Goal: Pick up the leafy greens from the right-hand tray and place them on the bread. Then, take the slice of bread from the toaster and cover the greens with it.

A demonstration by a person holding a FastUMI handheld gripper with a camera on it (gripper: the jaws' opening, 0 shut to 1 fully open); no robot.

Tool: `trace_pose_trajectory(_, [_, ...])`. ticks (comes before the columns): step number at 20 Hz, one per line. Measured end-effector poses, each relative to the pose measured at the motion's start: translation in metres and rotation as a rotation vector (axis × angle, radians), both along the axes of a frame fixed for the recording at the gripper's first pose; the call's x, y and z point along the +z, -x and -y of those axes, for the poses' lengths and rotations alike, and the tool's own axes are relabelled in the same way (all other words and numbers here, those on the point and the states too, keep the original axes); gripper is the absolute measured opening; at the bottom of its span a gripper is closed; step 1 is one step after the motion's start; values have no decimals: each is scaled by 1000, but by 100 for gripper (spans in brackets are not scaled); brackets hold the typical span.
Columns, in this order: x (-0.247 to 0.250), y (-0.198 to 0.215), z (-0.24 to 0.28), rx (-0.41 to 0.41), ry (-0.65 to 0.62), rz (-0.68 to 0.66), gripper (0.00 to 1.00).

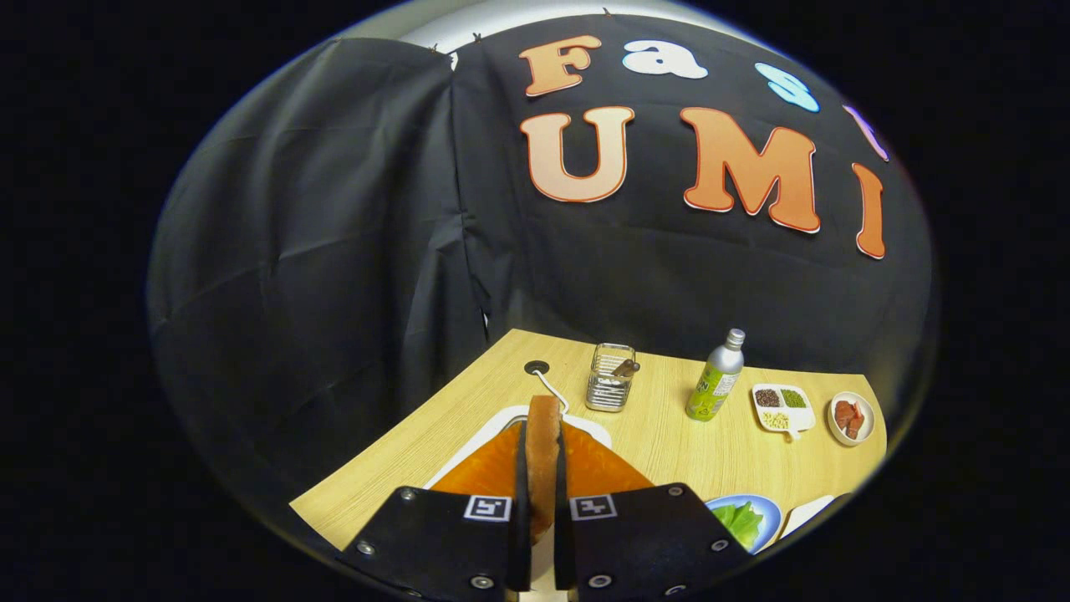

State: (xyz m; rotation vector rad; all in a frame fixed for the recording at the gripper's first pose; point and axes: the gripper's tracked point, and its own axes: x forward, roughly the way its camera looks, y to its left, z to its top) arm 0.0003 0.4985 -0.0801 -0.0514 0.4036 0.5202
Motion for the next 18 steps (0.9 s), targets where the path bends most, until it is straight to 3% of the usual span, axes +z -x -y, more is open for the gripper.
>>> trace_pose_trajectory(10, [34, 11, 27, -1, -99, 11, 11])
trace_pose_trajectory(18, [13, 5, 94, -76, -89, -27, 11])
